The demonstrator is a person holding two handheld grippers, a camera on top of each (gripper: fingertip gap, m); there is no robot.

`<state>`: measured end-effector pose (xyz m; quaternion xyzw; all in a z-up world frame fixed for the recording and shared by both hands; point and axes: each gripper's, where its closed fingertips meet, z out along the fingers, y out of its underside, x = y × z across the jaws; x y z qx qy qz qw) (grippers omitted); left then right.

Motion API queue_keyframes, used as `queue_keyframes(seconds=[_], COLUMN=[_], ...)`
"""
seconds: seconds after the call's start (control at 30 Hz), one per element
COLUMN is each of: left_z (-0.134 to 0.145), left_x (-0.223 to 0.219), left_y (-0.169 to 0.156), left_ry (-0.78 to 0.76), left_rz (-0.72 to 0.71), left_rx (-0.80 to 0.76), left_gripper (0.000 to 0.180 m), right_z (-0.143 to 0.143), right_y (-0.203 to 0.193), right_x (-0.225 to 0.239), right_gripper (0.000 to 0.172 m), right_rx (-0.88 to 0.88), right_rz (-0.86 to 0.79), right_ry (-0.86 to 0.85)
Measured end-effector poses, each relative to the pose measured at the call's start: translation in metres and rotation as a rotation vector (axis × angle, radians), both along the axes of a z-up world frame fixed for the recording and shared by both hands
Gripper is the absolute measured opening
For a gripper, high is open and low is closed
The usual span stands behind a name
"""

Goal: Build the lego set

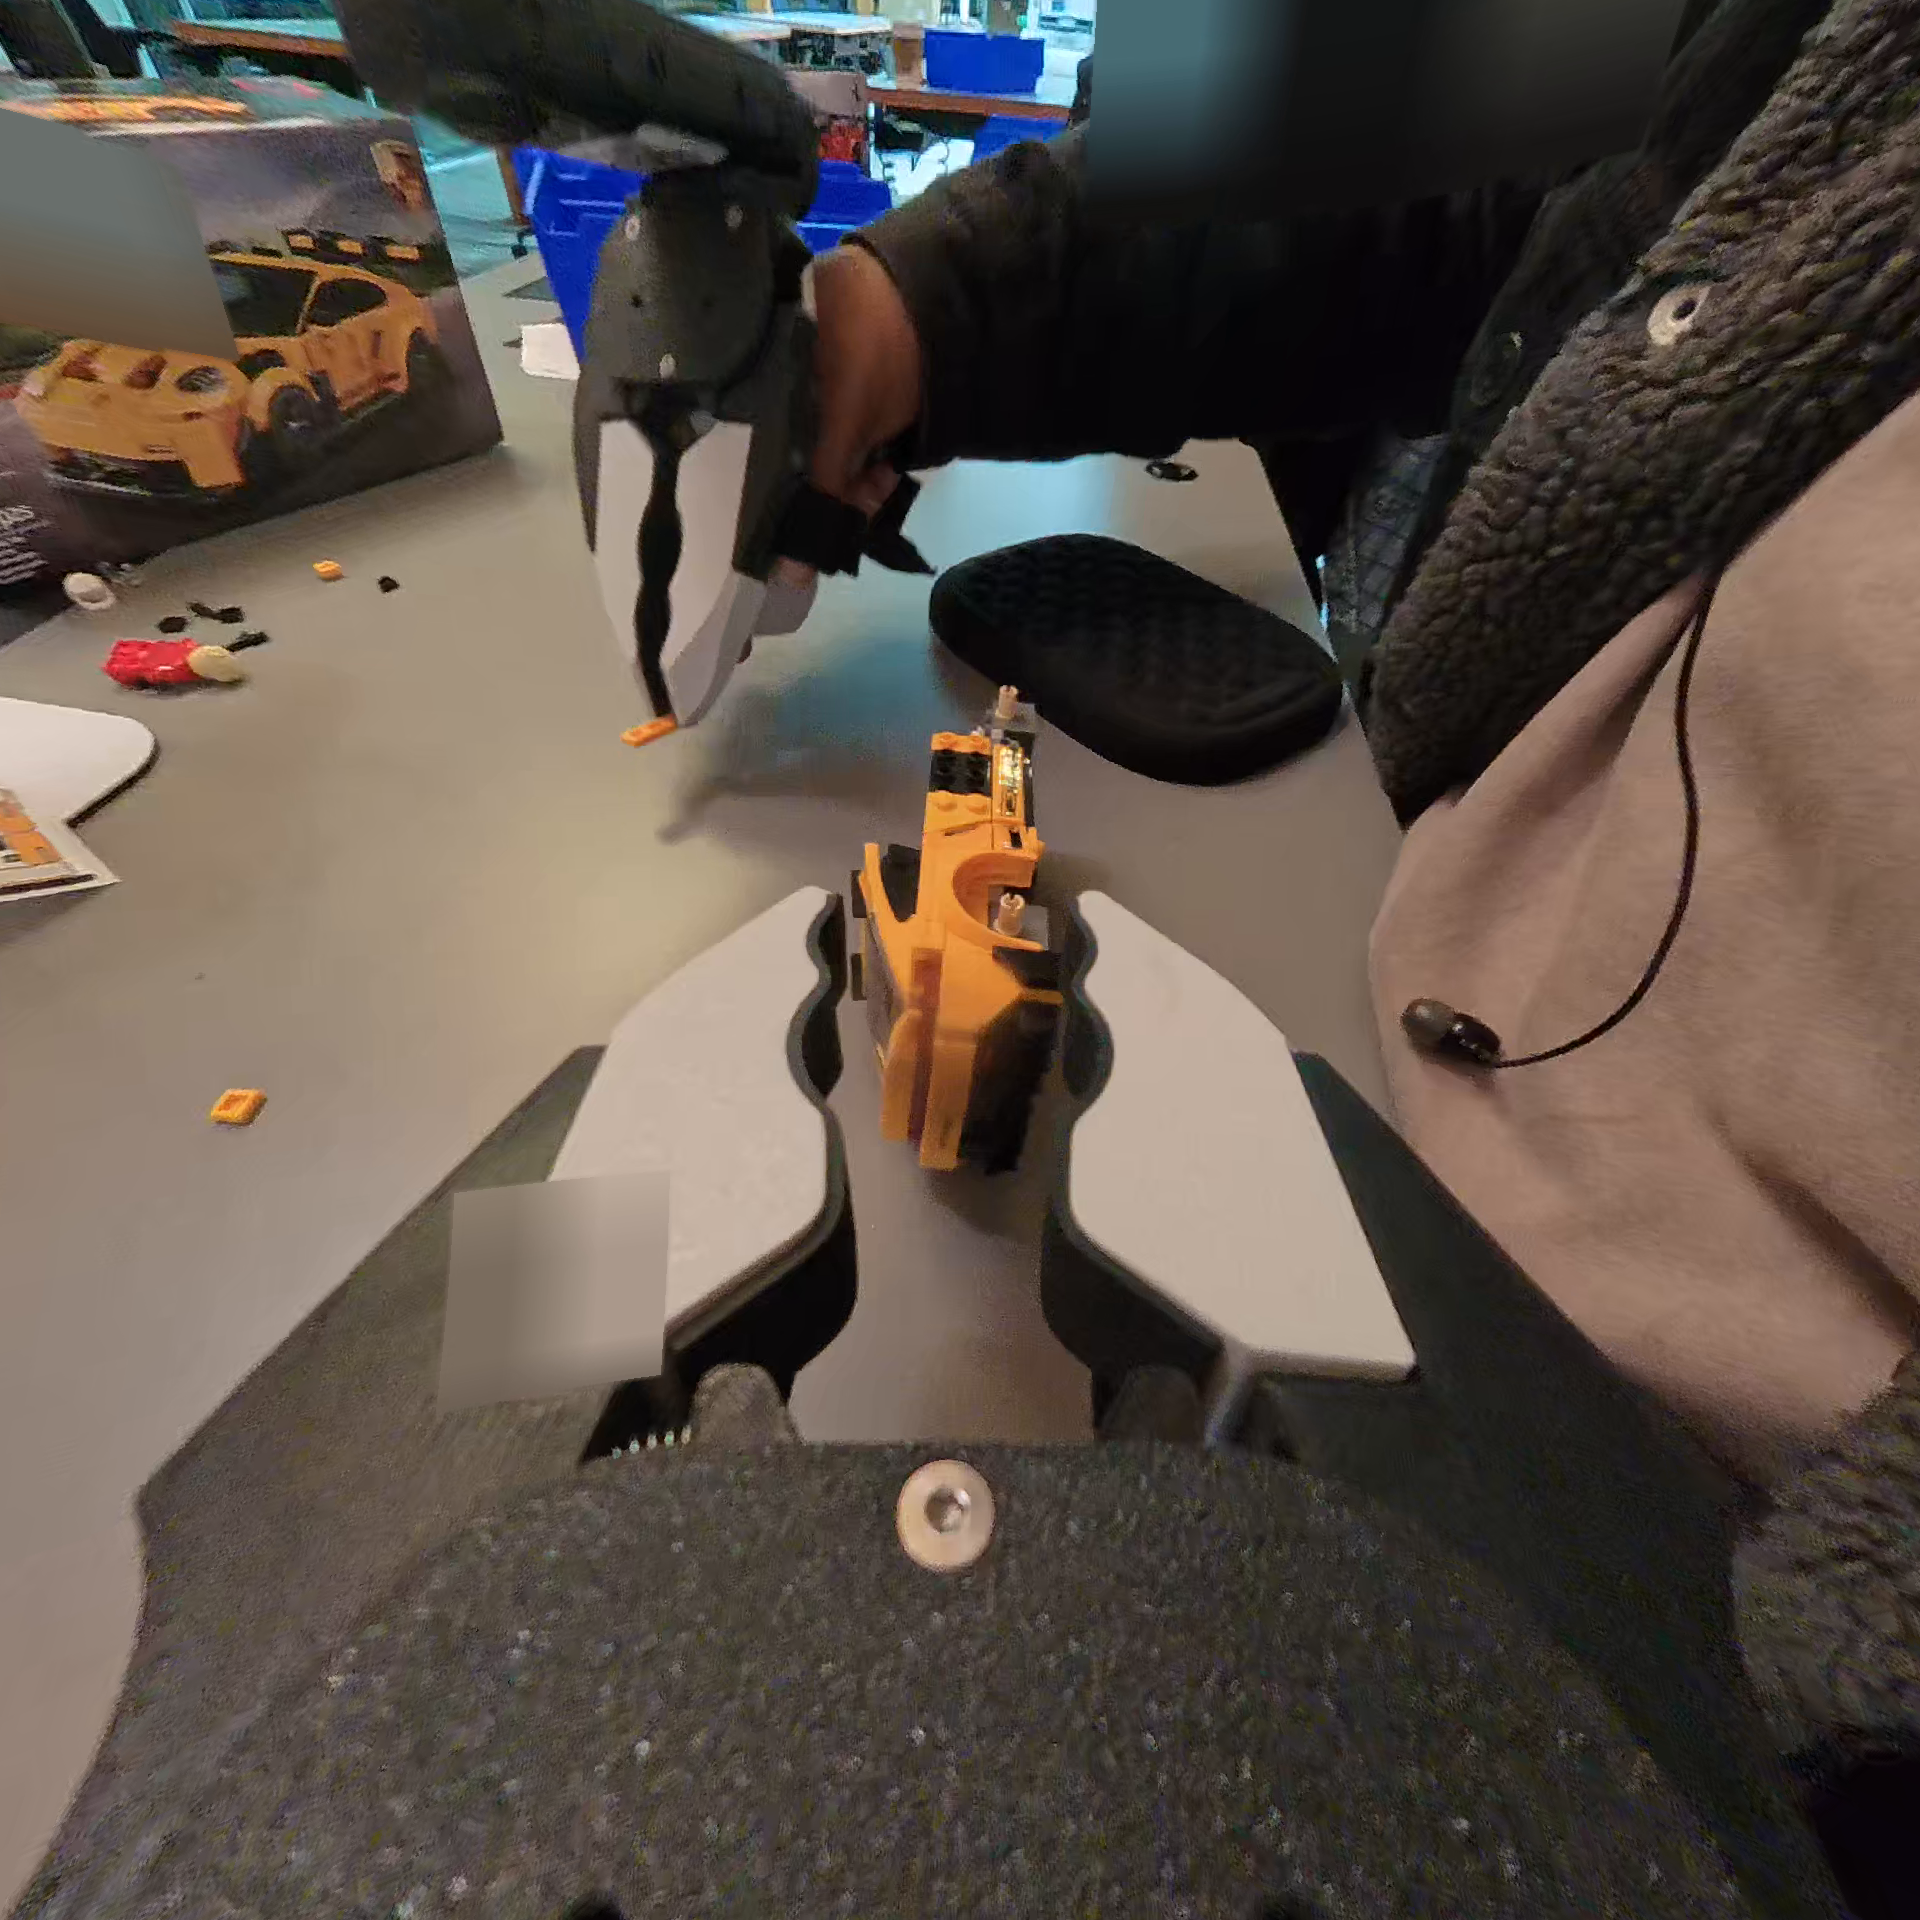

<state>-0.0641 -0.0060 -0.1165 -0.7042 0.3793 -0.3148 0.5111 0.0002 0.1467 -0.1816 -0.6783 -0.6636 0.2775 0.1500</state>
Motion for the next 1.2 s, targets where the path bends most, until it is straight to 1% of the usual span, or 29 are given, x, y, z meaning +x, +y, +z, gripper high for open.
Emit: queue_keyframes(seconds=[0.07, 0.17, 0.27, 0.37, 0.43, 0.5, 0.6, 0.7, 0.77, 0.83, 0.93, 1.03, 1.07, 1.13, 1.17, 1.2], left_z=[0.002, 0.02, 0.033, 0.041, 0.042, 0.044, 0.042, 0.041, 0.039, 0.036, 0.035, 0.033, 0.033, 0.034, 0.035, 0.035], left_x=[-0.001, 0.0, 0.007, 0.026, 0.038, 0.046, 0.048, 0.051, 0.051, 0.051, 0.05, 0.046, 0.046, 0.043, 0.042, 0.04], left_y=[0.001, 0.008, 0.022, 0.026, 0.023, 0.015, 0.013, 0.008, 0.005, 0.003, 0.002, 0.005, 0.006, 0.008, 0.01, 0.012], left_ry=[0.022, 0.04, 0.193, 0.324, 0.379, 0.399, 0.47, 0.479, 0.463, 0.414, 0.28, 0.161, 0.11, -0.003, -0.059, -0.114], left_rz=[0.005, 0.015, 0.031, -0.023, -0.077, -0.124, -0.125, -0.131, -0.14, -0.139, -0.128, -0.096, -0.088, -0.075, -0.065, -0.051], left_rx=[0.022, 0.072, 0.181, 0.312, 0.369, 0.426, 0.473, 0.482, 0.45, 0.387, 0.255, 0.108, 0.048, -0.074, -0.135, -0.198], left_gripper=[0.038, 0.031, 0.024, 0.019, 0.018, 0.014, 0.005, 0.003, 0.002, 0.002, 0.002, 0.002, 0.002, 0.002, 0.002, 0.002], right_z=[0.017, 0.051, 0.083, 0.104, 0.109, 0.109, 0.11, 0.107, 0.105, 0.104, 0.104, 0.103, 0.103, 0.107, 0.11, 0.114], right_y=[-0.021, -0.058, -0.095, -0.126, -0.136, -0.143, -0.148, -0.152, -0.153, -0.152, -0.15, -0.146, -0.144, -0.136, -0.131, -0.126], right_x=[-0.002, -0.005, -0.008, -0.01, -0.012, -0.01, -0.009, -0.008, -0.008, -0.009, -0.011, -0.015, -0.017, -0.024, -0.027, -0.03], right_gripper=[0.007, 0.007, 0.007, 0.007, 0.007, 0.007, 0.007, 0.007, 0.007, 0.007, 0.002, 0.003, 0.006, 0.014, 0.017, 0.02], right_rx=[-0.071, -0.197, -0.371, -0.522, -0.563, -0.586, -0.625, -0.636, -0.64, -0.649, -0.672, -0.684, -0.68, -0.641, -0.587, -0.494], right_rz=[0.071, 0.206, 0.345, 0.453, 0.48, 0.505, 0.511, 0.519, 0.516, 0.505, 0.479, 0.443, 0.428, 0.388, 0.376, 0.367], right_ry=[0.067, 0.167, 0.217, 0.228, 0.223, 0.201, 0.195, 0.177, 0.169, 0.172, 0.194, 0.224, 0.237, 0.296, 0.338, 0.392])
